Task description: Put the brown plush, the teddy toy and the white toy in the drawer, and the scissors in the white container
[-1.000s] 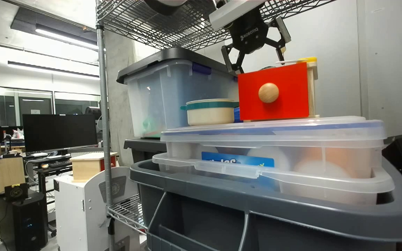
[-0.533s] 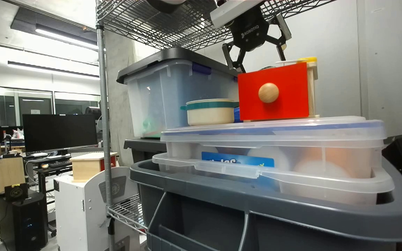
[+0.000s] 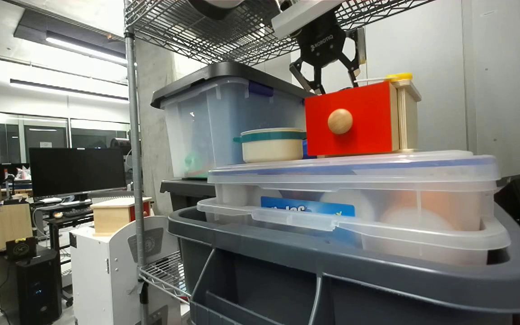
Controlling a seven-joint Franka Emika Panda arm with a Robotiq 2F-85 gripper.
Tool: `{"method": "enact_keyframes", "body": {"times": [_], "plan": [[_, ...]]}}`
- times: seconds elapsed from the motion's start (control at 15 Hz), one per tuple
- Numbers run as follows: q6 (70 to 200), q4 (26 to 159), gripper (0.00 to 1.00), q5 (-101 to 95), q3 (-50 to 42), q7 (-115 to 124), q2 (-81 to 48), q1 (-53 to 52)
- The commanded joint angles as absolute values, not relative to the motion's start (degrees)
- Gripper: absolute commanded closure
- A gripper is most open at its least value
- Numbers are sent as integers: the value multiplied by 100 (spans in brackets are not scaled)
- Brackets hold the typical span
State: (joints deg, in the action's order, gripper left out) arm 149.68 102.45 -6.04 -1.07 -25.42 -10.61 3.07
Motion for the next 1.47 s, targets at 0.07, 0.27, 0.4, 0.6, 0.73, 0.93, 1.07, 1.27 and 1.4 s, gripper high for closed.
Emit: {"method": "enact_keyframes", "body": {"times": [0.07, 0.27, 0.4, 0.6, 0.73, 0.93, 1.07, 1.27, 1.4], "plan": [[14986, 10080, 81, -339, 18, -2819, -1209, 430], [14984, 10077, 99, -287, 38, -2866, -1213, 435], [14989, 10085, 100, -283, 36, -2900, -1207, 449], [14995, 10099, 99, -265, 36, -2943, -1199, 469], [14992, 10097, 99, -244, 39, -2972, -1195, 480], [14984, 10137, 99, -276, 28, -2942, -1133, 471], [14984, 10221, 99, -293, 17, -2914, -1050, 472], [15015, 10372, 99, -250, 14, -2936, -962, 506], [15043, 10469, 99, -217, 11, -2955, -889, 535]]}}
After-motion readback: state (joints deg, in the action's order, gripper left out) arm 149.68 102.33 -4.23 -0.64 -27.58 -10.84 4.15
